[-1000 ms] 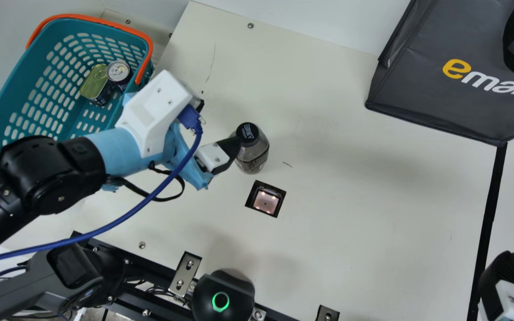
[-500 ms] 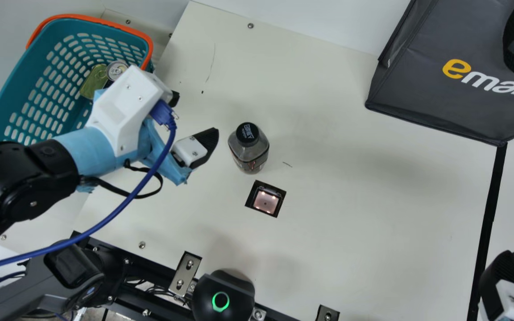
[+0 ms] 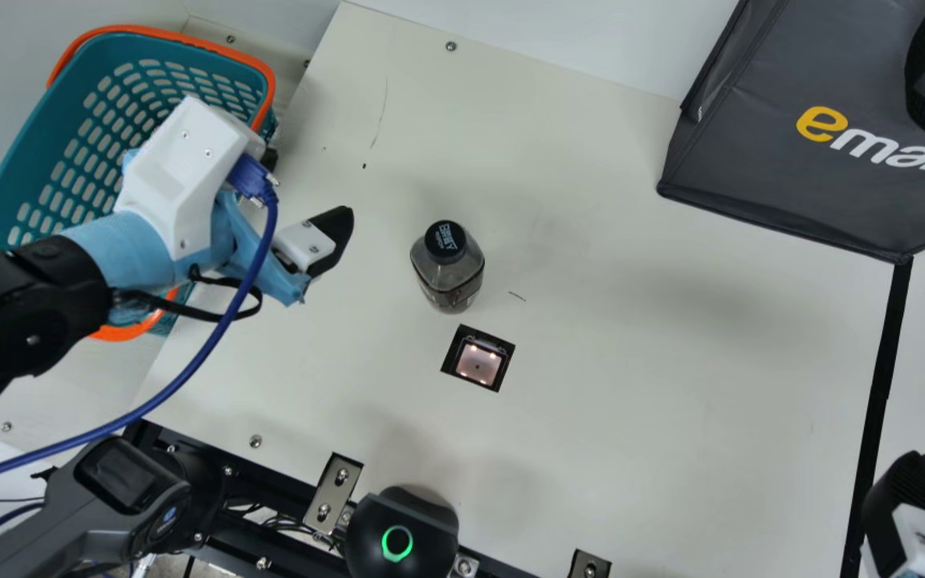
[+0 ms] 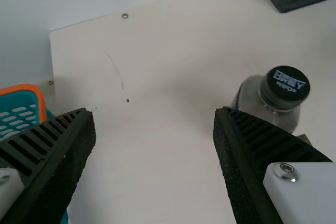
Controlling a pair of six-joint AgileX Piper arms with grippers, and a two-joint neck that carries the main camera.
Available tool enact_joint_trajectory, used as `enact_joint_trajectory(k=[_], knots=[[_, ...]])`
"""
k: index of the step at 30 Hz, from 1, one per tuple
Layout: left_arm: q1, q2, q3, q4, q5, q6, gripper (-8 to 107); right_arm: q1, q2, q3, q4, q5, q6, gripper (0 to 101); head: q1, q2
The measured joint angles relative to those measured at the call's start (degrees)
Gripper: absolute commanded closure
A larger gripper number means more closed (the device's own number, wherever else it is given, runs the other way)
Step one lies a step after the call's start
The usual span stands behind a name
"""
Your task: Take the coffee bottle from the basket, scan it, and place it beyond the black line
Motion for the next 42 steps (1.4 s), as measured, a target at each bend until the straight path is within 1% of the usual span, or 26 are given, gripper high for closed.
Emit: enact_joint_trajectory(k=[14, 24, 32, 38, 42], knots=[[11.6, 0.7, -0.8, -6.6, 0.9, 10.1, 9, 0.0, 0.0, 0.0, 0.0, 0.0, 0.0, 10, 0.0, 0.0], [18.3, 1.4, -1.2, -10.9, 2.4, 17.1, 9, 0.0, 0.0, 0.0, 0.0, 0.0, 0.0, 10, -0.1, -0.2], [20.9, 1.8, -1.3, -12.8, 3.0, 20.5, 9, 0.0, 0.0, 0.0, 0.0, 0.0, 0.0, 10, 0.0, -9.2], [21.0, 2.0, -1.4, -13.2, 3.0, 20.7, 9, 0.0, 0.0, 0.0, 0.0, 0.0, 0.0, 10, 0.0, -17.4], [20.6, 2.0, -1.4, -13.1, 3.0, 20.4, 9, 0.0, 0.0, 0.0, 0.0, 0.0, 0.0, 10, 0.0, -19.9]])
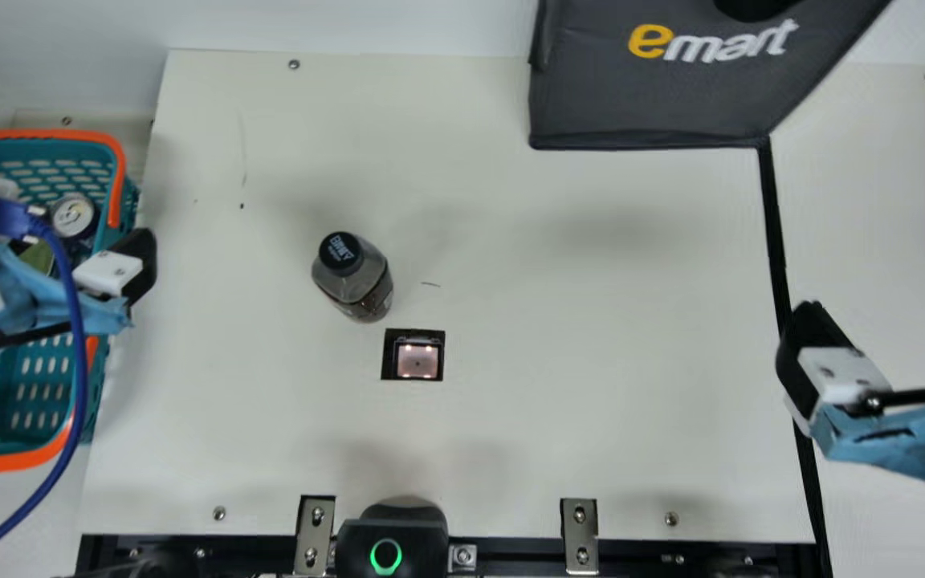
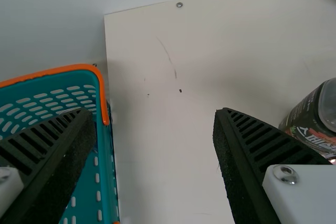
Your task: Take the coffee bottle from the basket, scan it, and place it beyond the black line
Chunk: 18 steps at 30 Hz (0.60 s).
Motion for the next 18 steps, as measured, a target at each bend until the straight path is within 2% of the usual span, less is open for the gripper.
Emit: enact_joint_trajectory(k=[10, 18], knots=[[-4.9, -0.5, -0.6, 3.4, -0.1, -5.0, 9, 0.0, 0.0, 0.0, 0.0, 0.0, 0.0, 10, -0.1, 0.0], [-11.6, 0.1, -2.2, 8.6, -0.4, -13.4, 9, 0.0, 0.0, 0.0, 0.0, 0.0, 0.0, 10, 0.0, 0.1]])
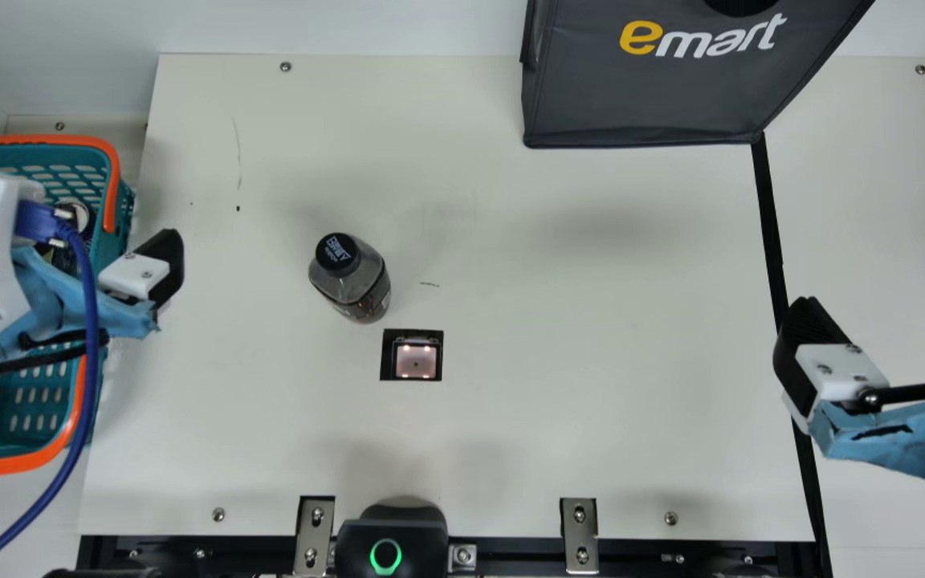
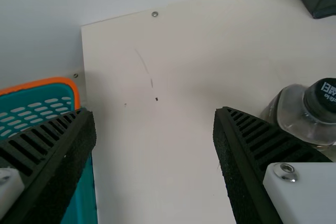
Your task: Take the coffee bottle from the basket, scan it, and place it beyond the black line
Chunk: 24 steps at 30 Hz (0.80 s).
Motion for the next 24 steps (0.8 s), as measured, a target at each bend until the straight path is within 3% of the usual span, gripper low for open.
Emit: enact_joint_trajectory(k=[24], knots=[[-25.5, 5.6, -3.9, 23.1, -0.2, -30.8, 9, 0.0, 0.0, 0.0, 0.0, 0.0, 0.0, 10, -0.1, 0.0]])
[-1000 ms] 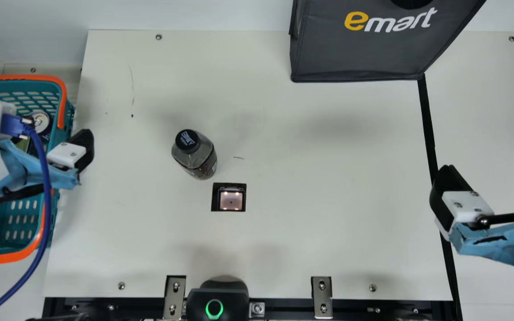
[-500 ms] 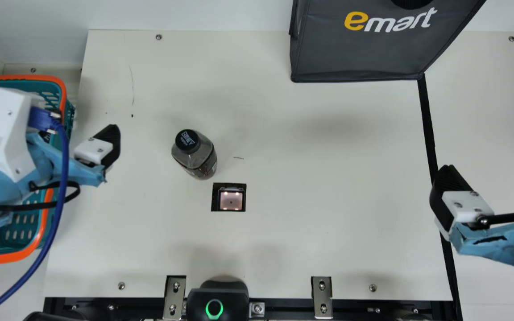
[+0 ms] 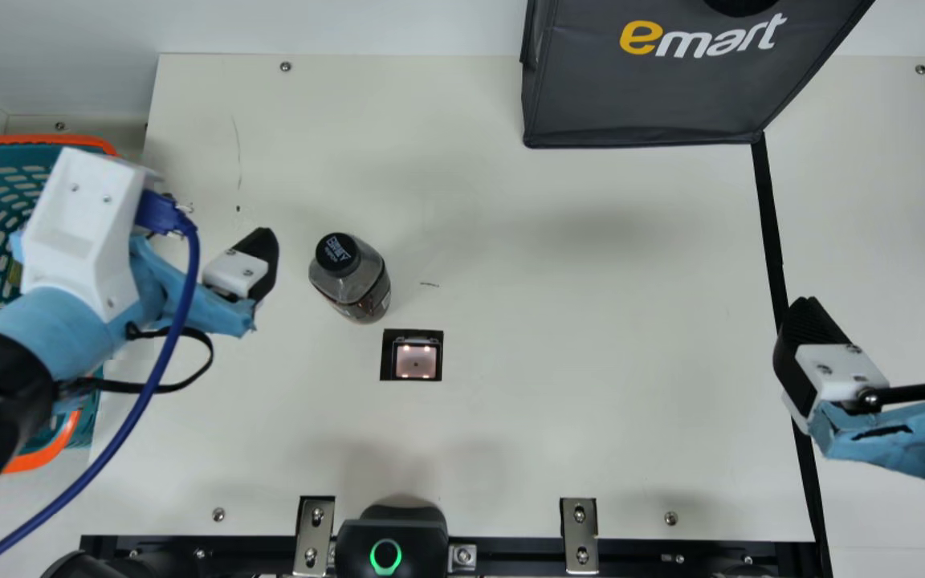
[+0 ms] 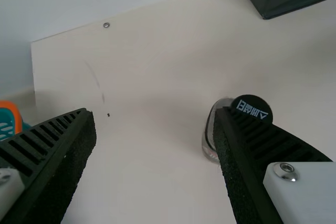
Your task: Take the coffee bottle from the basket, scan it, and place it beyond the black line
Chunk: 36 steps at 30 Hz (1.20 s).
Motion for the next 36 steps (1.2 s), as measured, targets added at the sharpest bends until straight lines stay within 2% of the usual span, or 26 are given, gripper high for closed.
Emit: enact_joint_trajectory(k=[17, 27, 36], knots=[[-14.1, 7.2, -4.5, 16.1, 4.8, -24.2, 9, 0.0, 0.0, 0.0, 0.0, 0.0, 0.0, 10, 0.1, 0.0], [-20.9, 10.8, -5.9, 21.4, 8.9, -35.4, 9, 0.0, 0.0, 0.0, 0.0, 0.0, 0.0, 10, 0.0, 0.0], [-24.2, 13.8, -6.1, 23.3, 11.3, -43.0, 9, 0.0, 0.0, 0.0, 0.0, 0.0, 0.0, 10, 0.1, -0.1]])
